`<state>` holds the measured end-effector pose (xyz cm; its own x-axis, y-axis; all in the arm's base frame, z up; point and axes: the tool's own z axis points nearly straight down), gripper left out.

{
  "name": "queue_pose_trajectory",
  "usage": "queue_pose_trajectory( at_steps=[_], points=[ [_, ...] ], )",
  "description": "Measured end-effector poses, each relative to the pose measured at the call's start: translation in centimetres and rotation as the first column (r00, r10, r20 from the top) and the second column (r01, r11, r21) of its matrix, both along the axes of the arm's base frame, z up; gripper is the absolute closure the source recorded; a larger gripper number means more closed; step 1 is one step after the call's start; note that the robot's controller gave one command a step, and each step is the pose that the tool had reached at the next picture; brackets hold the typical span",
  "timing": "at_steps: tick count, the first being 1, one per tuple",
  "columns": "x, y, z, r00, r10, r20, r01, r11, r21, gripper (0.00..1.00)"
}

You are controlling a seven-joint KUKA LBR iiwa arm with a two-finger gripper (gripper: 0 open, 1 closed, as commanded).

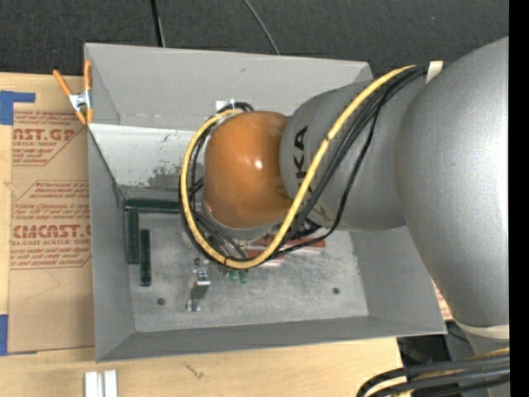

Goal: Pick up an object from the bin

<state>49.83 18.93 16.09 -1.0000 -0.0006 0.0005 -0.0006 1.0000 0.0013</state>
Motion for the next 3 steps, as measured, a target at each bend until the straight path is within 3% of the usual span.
queue_pose_trajectory(
  at_steps=[1, 2, 3],
  points=[
    [5.3, 2.3, -1.6, 1.0, 0.029, 0.004, -0.029, 1.0, 0.0, 0.0],
    [7.2, 3.5, -1.1, 0.994, 0.109, 0.003, -0.109, 0.994, -0.002, 0.0],
    [6.3, 4.0, -5.7, 0.99, 0.141, 0.009, -0.141, 0.99, 0.002, 0.0]
  ],
)
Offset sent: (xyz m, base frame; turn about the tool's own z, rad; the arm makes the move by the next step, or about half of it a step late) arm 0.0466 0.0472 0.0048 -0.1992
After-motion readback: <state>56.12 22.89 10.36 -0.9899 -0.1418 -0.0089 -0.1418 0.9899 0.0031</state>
